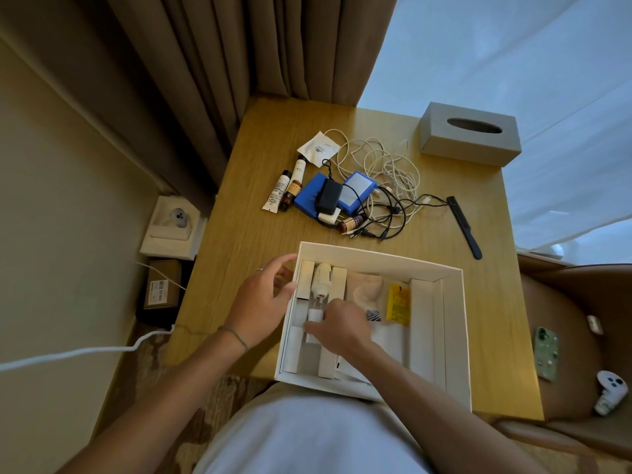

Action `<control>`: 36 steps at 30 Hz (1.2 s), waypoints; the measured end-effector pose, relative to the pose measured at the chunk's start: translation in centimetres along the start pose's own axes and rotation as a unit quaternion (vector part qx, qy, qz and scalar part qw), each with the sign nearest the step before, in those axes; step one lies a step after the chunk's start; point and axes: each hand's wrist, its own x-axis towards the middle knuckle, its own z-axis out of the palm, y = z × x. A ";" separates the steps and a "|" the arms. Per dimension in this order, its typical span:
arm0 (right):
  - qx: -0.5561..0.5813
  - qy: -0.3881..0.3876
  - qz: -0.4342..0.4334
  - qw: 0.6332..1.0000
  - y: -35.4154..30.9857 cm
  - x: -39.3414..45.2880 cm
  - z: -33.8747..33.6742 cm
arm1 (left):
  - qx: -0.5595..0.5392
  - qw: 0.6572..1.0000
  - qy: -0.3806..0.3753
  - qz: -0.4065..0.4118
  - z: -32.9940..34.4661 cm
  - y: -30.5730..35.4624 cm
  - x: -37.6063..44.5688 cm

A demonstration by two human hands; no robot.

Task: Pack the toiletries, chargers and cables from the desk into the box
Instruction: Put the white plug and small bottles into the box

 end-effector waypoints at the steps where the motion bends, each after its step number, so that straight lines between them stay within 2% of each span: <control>1: -0.009 0.014 -0.005 1.000 -0.2 0.1 0.1 | -0.001 1.000 -0.002 0.002 0.0 0.0 0.0; 6: -0.038 0.044 -0.006 0.998 -0.6 0.1 0.5 | 0.001 1.000 -0.004 0.005 0.0 -0.2 0.1; 13: -0.043 0.005 -0.016 0.999 -0.3 -0.4 -0.7 | -0.013 1.000 -0.014 0.010 -0.2 -0.7 0.5; 20: 0.035 0.120 -0.105 0.987 -3.2 -1.0 -9.0 | 0.003 1.000 -0.008 0.013 -1.8 -0.1 4.3; 23: 0.054 0.155 -0.114 0.980 -4.4 1.0 -13.3 | 0.004 1.000 -0.004 0.017 -2.5 0.8 6.9; 29: -0.071 0.080 -0.063 0.992 -4.5 8.8 -16.1 | 0.038 0.999 -0.011 0.018 -2.8 1.4 11.1; 36: -0.173 0.071 -0.076 0.979 -4.1 15.1 -13.8 | 0.118 0.992 -0.050 -0.007 -3.5 -0.8 13.2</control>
